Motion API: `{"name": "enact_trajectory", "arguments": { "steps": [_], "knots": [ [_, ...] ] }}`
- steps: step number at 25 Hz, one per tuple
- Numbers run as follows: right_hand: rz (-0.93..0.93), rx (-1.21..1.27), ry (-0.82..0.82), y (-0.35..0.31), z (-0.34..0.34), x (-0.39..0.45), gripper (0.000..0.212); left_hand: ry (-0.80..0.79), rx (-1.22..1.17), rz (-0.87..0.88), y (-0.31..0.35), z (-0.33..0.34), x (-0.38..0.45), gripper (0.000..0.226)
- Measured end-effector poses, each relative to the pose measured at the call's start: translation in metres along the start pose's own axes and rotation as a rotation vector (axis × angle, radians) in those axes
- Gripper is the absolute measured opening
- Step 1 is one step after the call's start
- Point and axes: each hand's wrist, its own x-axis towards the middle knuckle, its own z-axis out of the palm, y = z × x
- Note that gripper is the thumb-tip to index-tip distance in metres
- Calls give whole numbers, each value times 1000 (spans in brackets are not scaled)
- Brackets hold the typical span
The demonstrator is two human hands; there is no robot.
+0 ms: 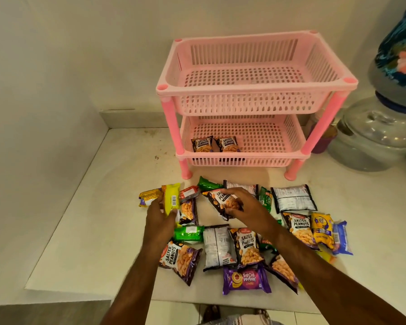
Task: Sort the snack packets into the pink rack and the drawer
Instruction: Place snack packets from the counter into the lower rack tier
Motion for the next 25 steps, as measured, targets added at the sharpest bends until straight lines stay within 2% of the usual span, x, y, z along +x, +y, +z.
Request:
{"name": "enact_trajectory", "arguments": {
  "steps": [2, 8, 12, 16, 20, 23, 25],
  "knots": [
    [-27, -28, 84, -4, -19, 6, 52, -45, -11, 37, 22, 19, 0, 49],
    [-62, -145, 233, -1, -78, 27, 55, -191, -50, 140, 87, 73, 14, 52],
    [-66, -154, 323, 2, -113, 45, 56, -261, -32, 217, 135, 107, 33, 51],
    [-57, -198, 413, 2, -139, 69, 53, -326, -94, 203, 178, 136, 56, 41],
    [12, -250, 468, 10, -158, 94, 49, -337, 38, 208, 213, 163, 88, 39],
    [116, -305, 504, 15, -163, 112, 48, -339, 166, 211, 228, 183, 110, 28],
    [201, -317, 490, 19, -167, 127, 49, -357, 257, 222, 232, 197, 124, 35]
  ]
}}
